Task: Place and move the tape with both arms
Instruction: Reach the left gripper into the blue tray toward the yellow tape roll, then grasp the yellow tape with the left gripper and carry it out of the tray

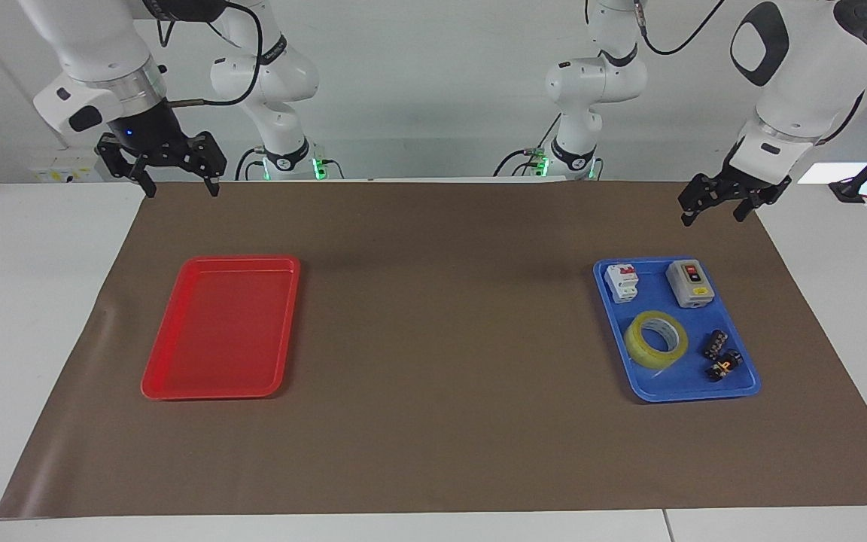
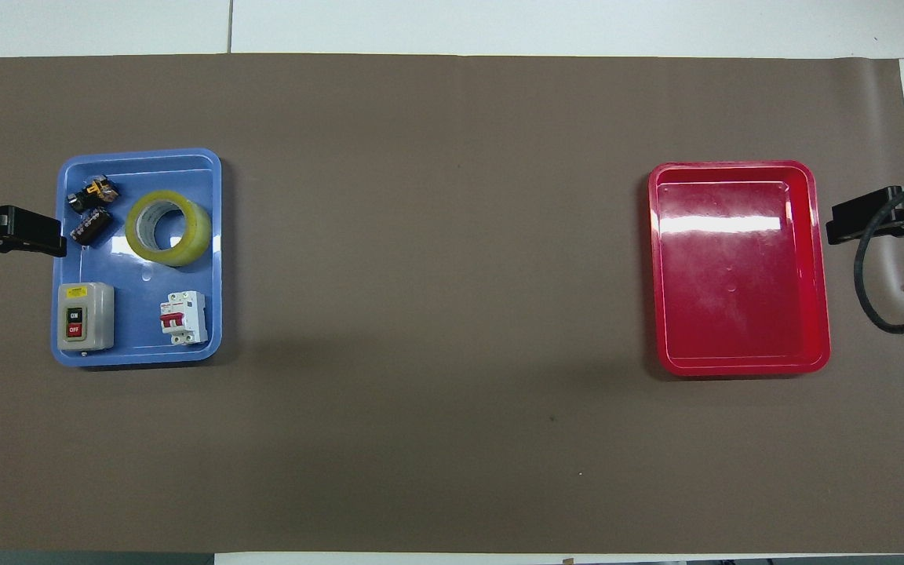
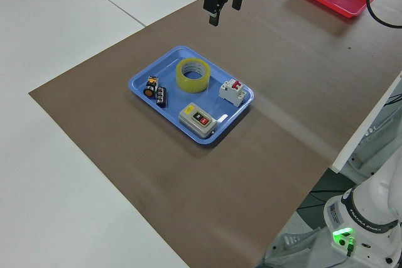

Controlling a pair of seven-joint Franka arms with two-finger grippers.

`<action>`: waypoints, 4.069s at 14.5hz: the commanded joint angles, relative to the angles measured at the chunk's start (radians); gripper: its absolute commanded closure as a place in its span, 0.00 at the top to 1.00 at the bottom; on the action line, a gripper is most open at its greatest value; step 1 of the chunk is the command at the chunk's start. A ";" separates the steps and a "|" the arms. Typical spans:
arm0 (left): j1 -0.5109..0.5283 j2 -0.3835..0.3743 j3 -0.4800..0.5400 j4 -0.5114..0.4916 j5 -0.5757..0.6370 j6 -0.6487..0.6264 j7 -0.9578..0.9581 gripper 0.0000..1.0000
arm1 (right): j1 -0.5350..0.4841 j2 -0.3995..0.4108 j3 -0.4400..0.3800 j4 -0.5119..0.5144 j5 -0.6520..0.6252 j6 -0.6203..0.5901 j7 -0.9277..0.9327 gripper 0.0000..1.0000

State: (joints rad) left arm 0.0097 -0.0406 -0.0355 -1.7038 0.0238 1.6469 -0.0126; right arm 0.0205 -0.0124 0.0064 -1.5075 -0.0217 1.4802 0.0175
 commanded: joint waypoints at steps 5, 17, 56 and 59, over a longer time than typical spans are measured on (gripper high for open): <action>0.007 -0.022 0.002 -0.025 -0.013 0.011 0.020 1.00 | -0.010 0.000 0.003 0.006 0.006 -0.014 -0.021 1.00; 0.013 0.023 0.002 -0.054 -0.015 0.146 0.020 1.00 | -0.010 0.000 0.003 0.006 0.006 -0.014 -0.019 1.00; -0.146 0.255 -0.001 -0.095 0.022 0.369 -0.166 0.00 | -0.010 0.000 0.003 0.006 0.006 -0.014 -0.019 1.00; -0.290 0.257 -0.001 -0.134 0.047 0.425 -0.394 0.00 | -0.011 0.000 0.003 0.006 0.006 -0.014 -0.019 1.00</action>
State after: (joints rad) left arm -0.1955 0.2281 -0.0483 -1.8053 0.0295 2.0319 -0.2545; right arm 0.0205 -0.0124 0.0063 -1.5075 -0.0217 1.4802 0.0175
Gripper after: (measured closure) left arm 0.793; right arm 0.000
